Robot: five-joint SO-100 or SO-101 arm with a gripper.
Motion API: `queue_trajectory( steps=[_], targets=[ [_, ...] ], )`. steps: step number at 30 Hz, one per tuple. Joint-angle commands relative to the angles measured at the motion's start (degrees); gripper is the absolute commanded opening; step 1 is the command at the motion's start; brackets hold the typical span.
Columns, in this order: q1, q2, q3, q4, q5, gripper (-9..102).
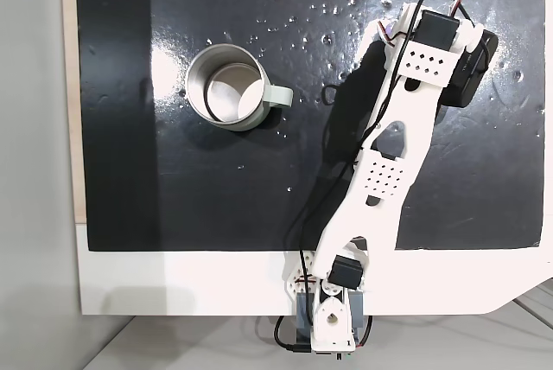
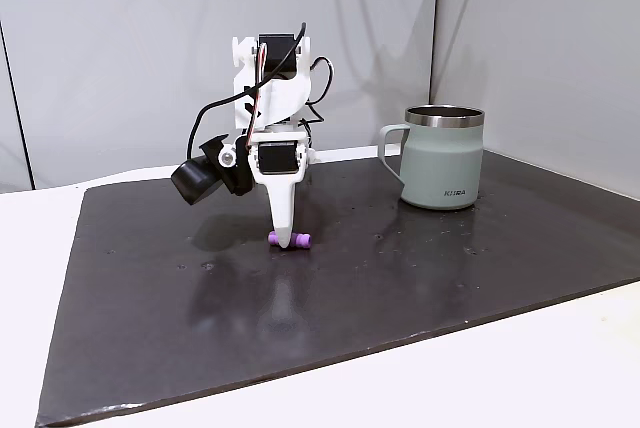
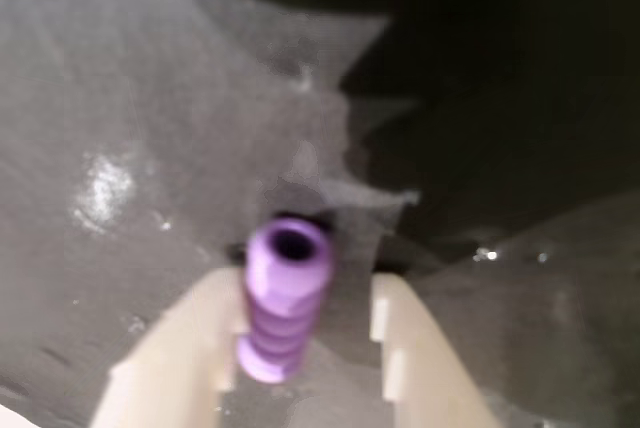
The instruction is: Grasp a pengrip and put it in the cup.
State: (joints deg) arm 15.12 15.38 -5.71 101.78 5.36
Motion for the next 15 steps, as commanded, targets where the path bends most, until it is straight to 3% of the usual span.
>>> queue_trajectory(
  steps=[1,10,15],
  targets=[
    [0.26,-0.09,-1.93,-2.02,-0.79,5],
    [-0.26,-0.53,-7.12,0.53,-0.62,0],
    [-3.25,9.49,-3.69,2.81,0.62,0]
  ],
)
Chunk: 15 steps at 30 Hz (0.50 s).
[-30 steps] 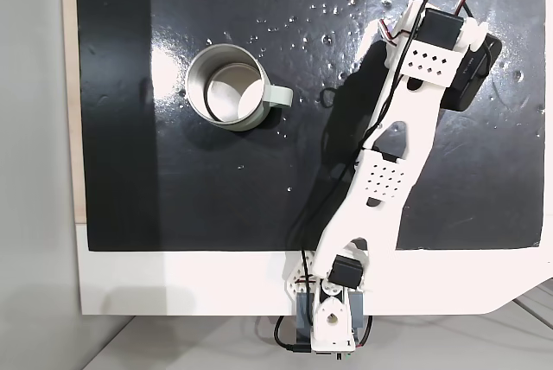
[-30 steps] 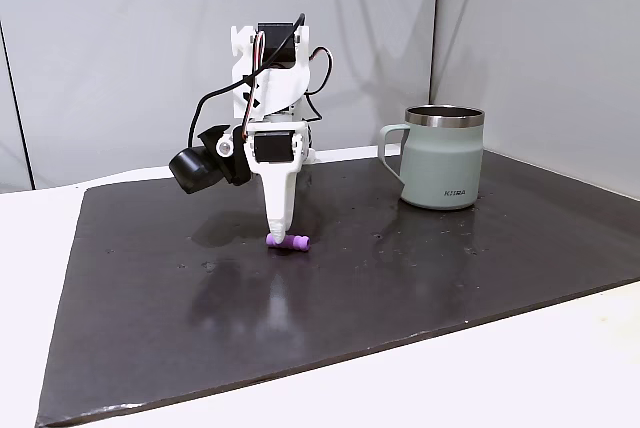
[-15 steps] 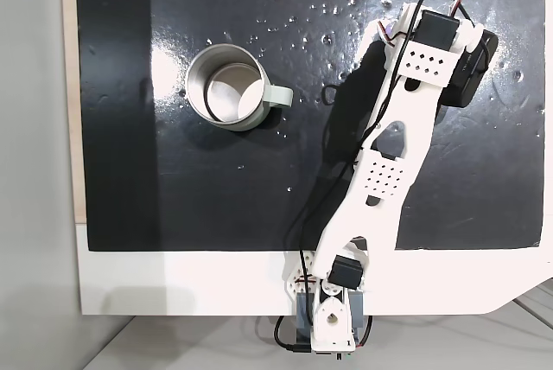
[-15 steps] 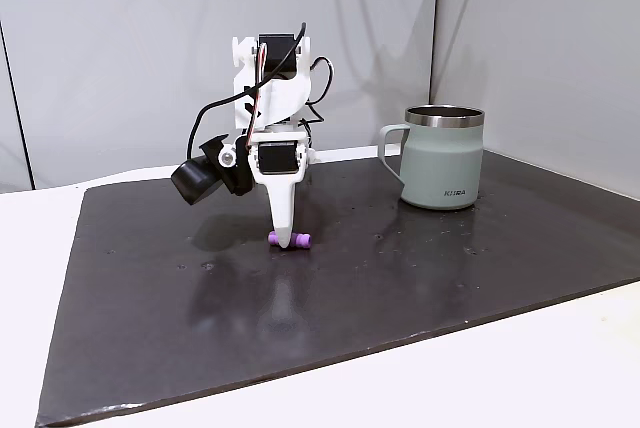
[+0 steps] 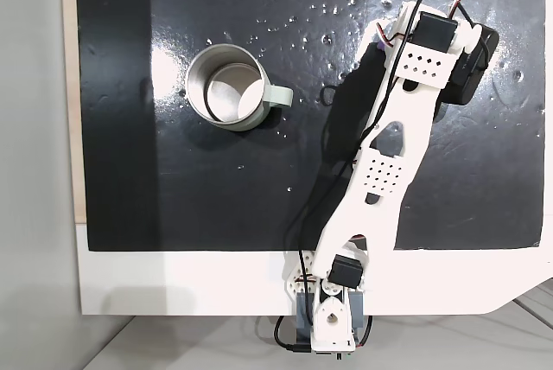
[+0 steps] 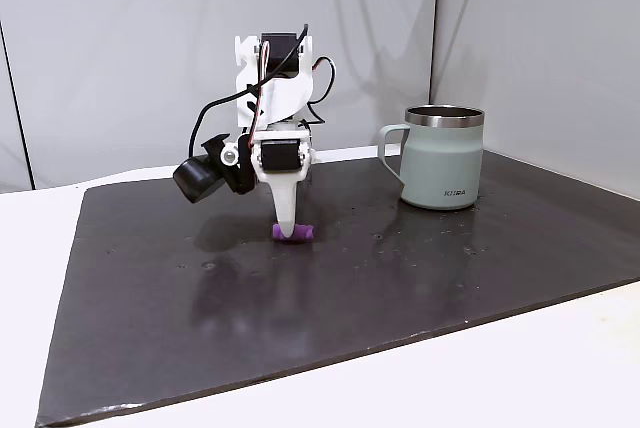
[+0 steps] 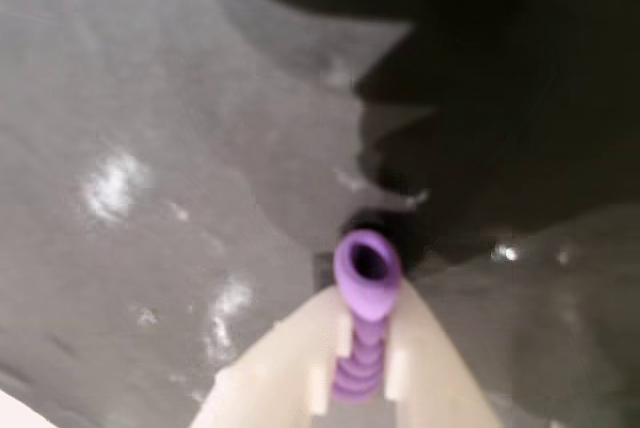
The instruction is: Grasp a pengrip and put it in the cup.
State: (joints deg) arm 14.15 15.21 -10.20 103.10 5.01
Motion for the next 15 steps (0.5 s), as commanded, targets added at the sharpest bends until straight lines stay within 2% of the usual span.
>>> queue_trajectory(
  steps=[1,15],
  targets=[
    [-2.81,12.57,2.72,1.49,1.23,0],
    [-15.21,40.52,16.7,1.58,4.39,0]
  ],
)
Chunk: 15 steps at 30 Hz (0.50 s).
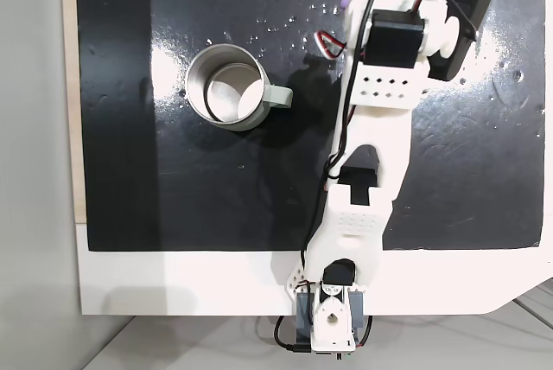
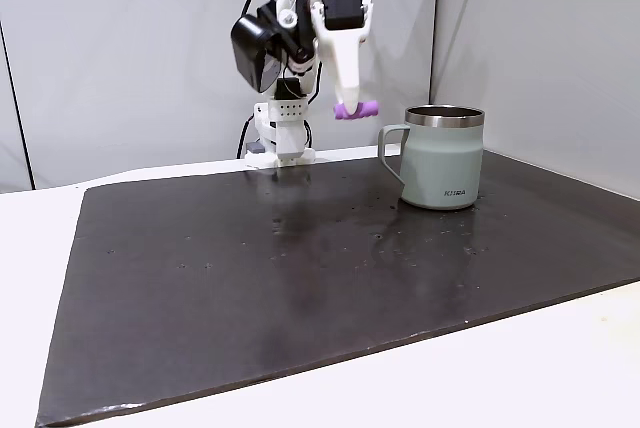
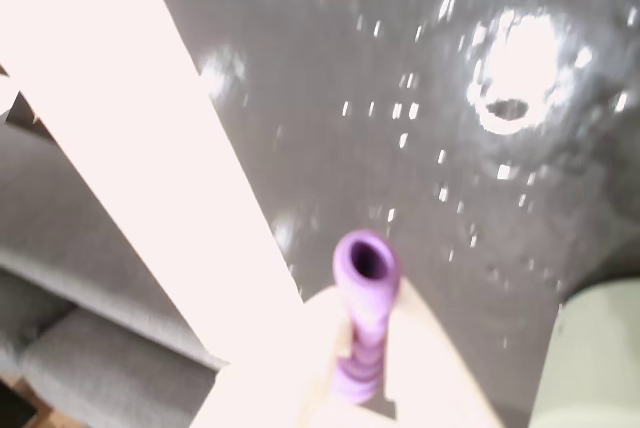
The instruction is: Grasp a pengrip and put it in the cup.
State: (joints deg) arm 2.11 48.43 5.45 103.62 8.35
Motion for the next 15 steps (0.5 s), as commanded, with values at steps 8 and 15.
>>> queue_trajectory(
  steps=[8,15],
  targets=[
    [-14.15,16.0,7.65,1.05,1.49,0],
    [-22.15,20.04,15.47,1.05,-1.76,0]
  ],
)
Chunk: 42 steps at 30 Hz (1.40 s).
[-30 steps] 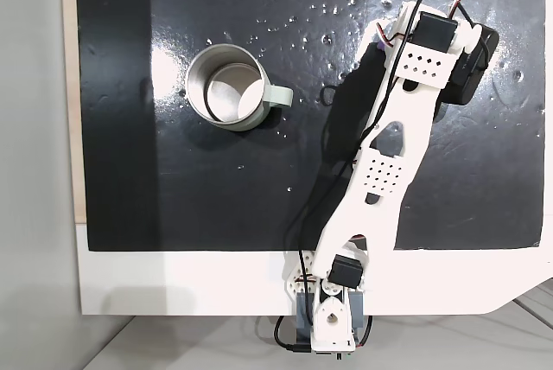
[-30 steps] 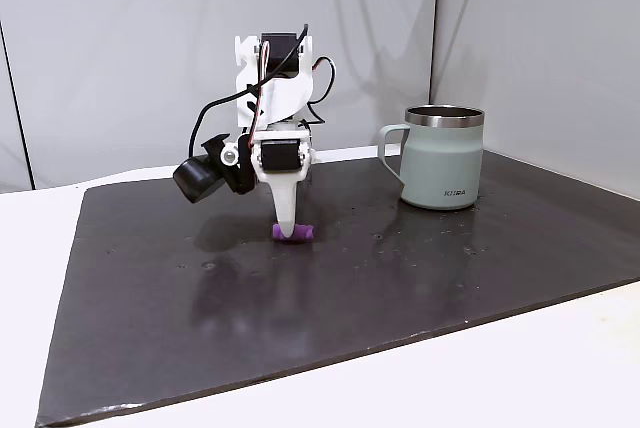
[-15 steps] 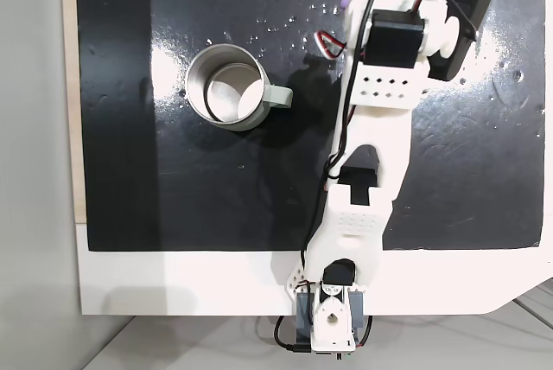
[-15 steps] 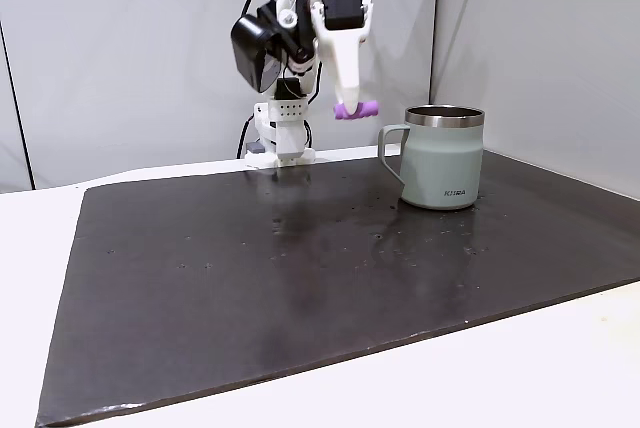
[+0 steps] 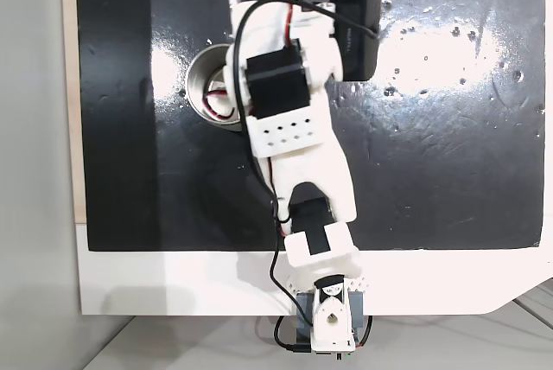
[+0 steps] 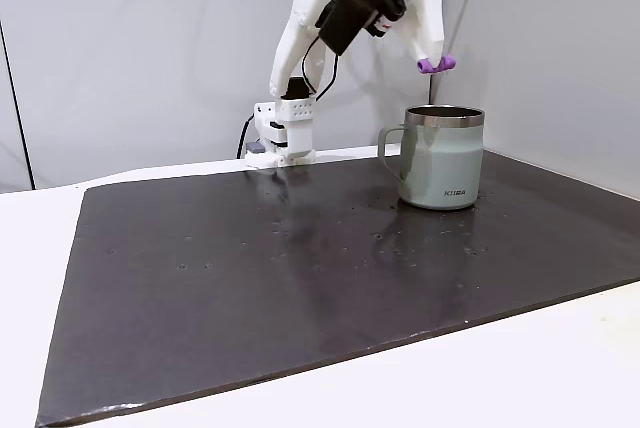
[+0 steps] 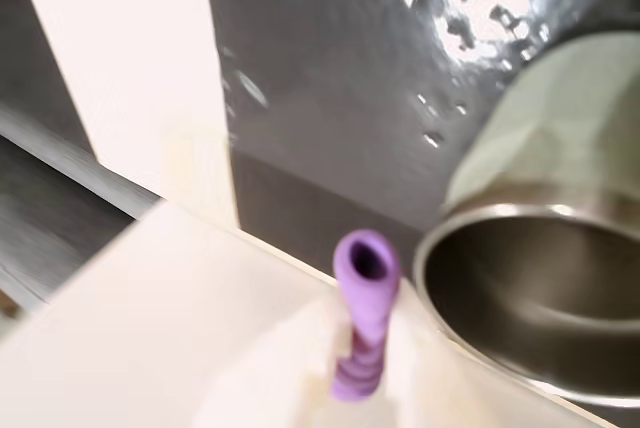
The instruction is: Grasp a pengrip and put it in the cup.
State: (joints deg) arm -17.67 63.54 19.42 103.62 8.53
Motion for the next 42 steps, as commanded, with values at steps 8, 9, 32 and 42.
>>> queue_trajectory(
  steps=[8,9,32,42],
  targets=[
    [-6.33,7.91,10.28,1.05,-6.5,0],
    [-6.59,8.26,11.34,1.05,-6.86,0],
    [-6.77,8.61,13.27,0.97,-7.03,29],
    [-7.03,8.7,13.27,0.97,-7.03,29]
  ],
)
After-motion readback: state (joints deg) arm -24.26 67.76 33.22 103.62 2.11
